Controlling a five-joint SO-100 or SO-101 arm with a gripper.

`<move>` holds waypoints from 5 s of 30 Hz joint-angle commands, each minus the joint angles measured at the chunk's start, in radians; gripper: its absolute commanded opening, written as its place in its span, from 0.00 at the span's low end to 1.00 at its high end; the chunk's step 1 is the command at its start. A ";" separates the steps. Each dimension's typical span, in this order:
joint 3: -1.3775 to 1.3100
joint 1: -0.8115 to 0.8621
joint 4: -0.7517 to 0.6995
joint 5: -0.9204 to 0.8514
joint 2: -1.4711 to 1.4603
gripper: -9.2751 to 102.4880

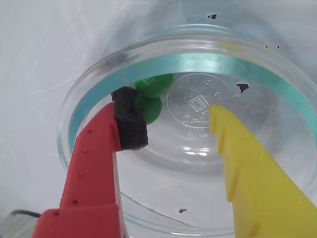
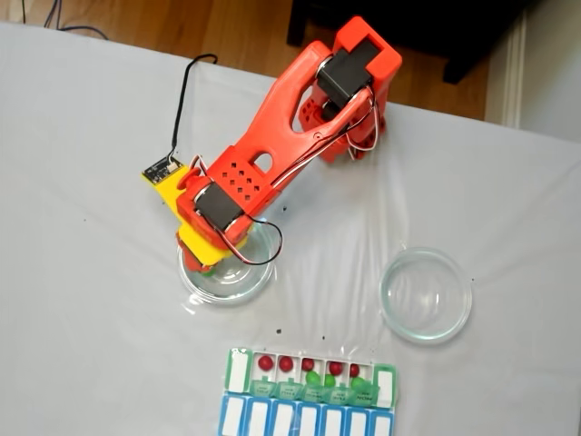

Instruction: Sort medicines into box.

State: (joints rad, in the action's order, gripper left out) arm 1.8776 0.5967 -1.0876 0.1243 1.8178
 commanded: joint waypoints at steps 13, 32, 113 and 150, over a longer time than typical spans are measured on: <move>0.026 0.012 0.034 0.025 0.095 0.38; 0.103 -0.018 0.097 0.023 0.153 0.39; 0.150 -0.057 0.181 -0.048 0.112 0.33; 0.161 -0.055 0.176 -0.087 0.130 0.26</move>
State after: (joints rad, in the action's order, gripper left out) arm 2.0954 0.5430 -0.9112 0.0476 1.9083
